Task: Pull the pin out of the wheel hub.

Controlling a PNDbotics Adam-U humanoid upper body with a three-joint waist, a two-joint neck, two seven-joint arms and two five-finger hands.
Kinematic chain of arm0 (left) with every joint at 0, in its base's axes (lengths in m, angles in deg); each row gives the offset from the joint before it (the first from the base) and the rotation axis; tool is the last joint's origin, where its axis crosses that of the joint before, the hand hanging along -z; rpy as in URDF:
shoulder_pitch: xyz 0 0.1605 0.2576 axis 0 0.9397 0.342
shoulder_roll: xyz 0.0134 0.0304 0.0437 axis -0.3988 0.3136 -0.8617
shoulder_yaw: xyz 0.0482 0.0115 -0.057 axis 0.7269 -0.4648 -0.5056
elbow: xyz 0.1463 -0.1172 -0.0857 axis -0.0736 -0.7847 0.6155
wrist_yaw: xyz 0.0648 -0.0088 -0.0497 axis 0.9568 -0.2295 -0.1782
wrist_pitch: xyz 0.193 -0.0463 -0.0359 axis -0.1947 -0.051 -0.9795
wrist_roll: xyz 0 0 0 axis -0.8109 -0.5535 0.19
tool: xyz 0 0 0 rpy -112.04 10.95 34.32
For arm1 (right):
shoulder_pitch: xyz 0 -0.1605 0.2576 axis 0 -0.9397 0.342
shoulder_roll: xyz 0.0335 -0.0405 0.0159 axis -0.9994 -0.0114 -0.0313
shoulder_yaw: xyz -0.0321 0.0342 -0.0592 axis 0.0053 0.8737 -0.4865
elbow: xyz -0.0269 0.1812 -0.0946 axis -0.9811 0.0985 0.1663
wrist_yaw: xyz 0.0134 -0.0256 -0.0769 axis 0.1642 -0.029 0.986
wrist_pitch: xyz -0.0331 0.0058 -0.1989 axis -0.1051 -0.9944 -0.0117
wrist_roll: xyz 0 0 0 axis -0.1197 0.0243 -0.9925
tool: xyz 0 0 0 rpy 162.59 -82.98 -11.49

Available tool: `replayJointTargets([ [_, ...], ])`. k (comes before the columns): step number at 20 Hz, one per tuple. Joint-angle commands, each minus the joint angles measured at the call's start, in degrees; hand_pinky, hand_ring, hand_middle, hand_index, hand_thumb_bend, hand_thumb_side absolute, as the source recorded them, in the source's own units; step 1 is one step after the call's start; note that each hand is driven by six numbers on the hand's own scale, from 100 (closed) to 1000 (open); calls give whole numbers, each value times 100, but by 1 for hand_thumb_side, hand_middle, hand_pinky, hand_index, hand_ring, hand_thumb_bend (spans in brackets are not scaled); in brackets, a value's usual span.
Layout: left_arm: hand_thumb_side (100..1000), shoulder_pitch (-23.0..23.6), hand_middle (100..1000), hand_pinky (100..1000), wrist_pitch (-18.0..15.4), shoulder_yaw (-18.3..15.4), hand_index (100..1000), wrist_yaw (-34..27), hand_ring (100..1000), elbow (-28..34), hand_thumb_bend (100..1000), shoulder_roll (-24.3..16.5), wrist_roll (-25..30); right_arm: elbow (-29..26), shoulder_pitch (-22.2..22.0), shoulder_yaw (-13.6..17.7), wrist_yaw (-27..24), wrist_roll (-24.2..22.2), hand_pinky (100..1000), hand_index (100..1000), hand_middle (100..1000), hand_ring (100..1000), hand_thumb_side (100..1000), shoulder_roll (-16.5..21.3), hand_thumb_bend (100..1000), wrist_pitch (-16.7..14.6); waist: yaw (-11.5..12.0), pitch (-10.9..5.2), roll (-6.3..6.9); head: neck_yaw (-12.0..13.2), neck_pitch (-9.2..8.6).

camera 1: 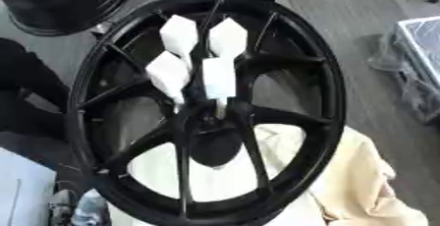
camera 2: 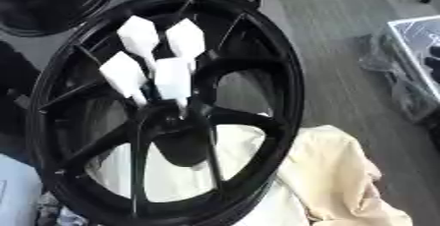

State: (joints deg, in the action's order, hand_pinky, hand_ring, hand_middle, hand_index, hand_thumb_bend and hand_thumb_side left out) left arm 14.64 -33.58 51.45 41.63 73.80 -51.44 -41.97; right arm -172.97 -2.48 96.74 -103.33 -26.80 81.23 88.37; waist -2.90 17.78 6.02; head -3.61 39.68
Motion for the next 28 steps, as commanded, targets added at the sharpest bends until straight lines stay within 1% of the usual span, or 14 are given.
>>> replayJointTargets([
  [1, 619, -579, 744, 638, 40, 301, 728, 16, 748, -61, 100, -456, 781, -135, -5, 34, 68, 7, 1000, 855, 846, 913, 552, 119, 100, 2, -10, -161, -15, -17, -13],
  [5, 592, -1391, 752, 652, 198, 792, 743, 193, 754, -111, 100, -656, 1873, -135, -35, 25, 118, 4, 1000, 855, 846, 913, 553, 113, 100, 6, -6, -164, 6, -67, -22],
  [6, 586, -1586, 752, 656, 260, 971, 747, 228, 754, -122, 100, -718, 2135, -135, -40, 22, 132, 2, 1000, 854, 846, 912, 553, 113, 100, 9, -5, -164, 13, -89, -25],
  [7, 586, -1725, 752, 656, 312, 1093, 747, 266, 754, -136, 100, -753, 2341, -135, -43, 20, 145, 1, 1000, 854, 846, 912, 553, 111, 100, 11, -2, -163, 16, -103, -27],
  [8, 586, -1801, 752, 656, 344, 1146, 747, 297, 754, -150, 100, -765, 2472, -135, -45, 20, 154, 2, 1000, 854, 846, 912, 553, 109, 100, 12, 1, -162, 17, -110, -27],
  [10, 586, -1860, 752, 656, 365, 1173, 747, 336, 754, -170, 100, -769, 2598, -135, -47, 19, 163, 3, 1000, 854, 846, 912, 553, 106, 100, 12, 4, -162, 17, -117, -28],
  [11, 607, -1872, 756, 685, 366, 1176, 765, 346, 760, -174, 100, -770, 2627, -135, -47, 18, 166, 3, 1000, 855, 846, 913, 556, 106, 100, 13, 5, -163, 19, -117, -27],
  [13, 625, -2011, 757, 688, 339, 1335, 769, 279, 762, -21, 100, -926, 2744, -135, -48, -2, 201, -15, 1000, 855, 846, 913, 556, 152, 100, 37, -21, -168, 109, -112, -27],
  [14, 673, -2036, 762, 697, 361, 1464, 779, 205, 766, 108, 100, -1030, 2827, -135, -35, -6, 211, -19, 1000, 855, 846, 913, 556, 167, 100, 41, -41, -164, 134, -111, -35],
  [19, 757, -2030, 775, 698, 655, 2178, 798, -229, 768, 821, 100, -1357, 3268, -135, -32, -11, 223, -25, 1000, 855, 847, 913, 555, 196, 100, 41, -51, -162, 168, -134, -53],
  [22, 769, -2137, 772, 691, 928, 2634, 796, -509, 761, 1261, 100, -1438, 3550, -135, -63, -9, 245, -25, 1000, 855, 847, 913, 555, 189, 100, 37, -15, -173, 157, -156, -55],
  [25, 768, -2366, 779, 695, 1173, 3080, 803, -607, 766, 1380, 100, -1338, 3827, -135, -89, -9, 254, -21, 1000, 855, 847, 913, 556, 176, 100, 38, 17, -186, 137, -189, -39],
  [26, 762, -2418, 780, 697, 1227, 3178, 807, -569, 767, 1388, 100, -1309, 3914, -135, -94, -11, 255, -21, 1000, 855, 847, 913, 555, 174, 100, 40, 24, -190, 133, -200, -32],
  [28, 756, -2467, 791, 700, 1321, 3257, 824, -444, 773, 1394, 100, -1279, 4088, -135, -98, -16, 257, -26, 1000, 855, 848, 913, 556, 175, 100, 41, 30, -194, 132, -216, -29],
])
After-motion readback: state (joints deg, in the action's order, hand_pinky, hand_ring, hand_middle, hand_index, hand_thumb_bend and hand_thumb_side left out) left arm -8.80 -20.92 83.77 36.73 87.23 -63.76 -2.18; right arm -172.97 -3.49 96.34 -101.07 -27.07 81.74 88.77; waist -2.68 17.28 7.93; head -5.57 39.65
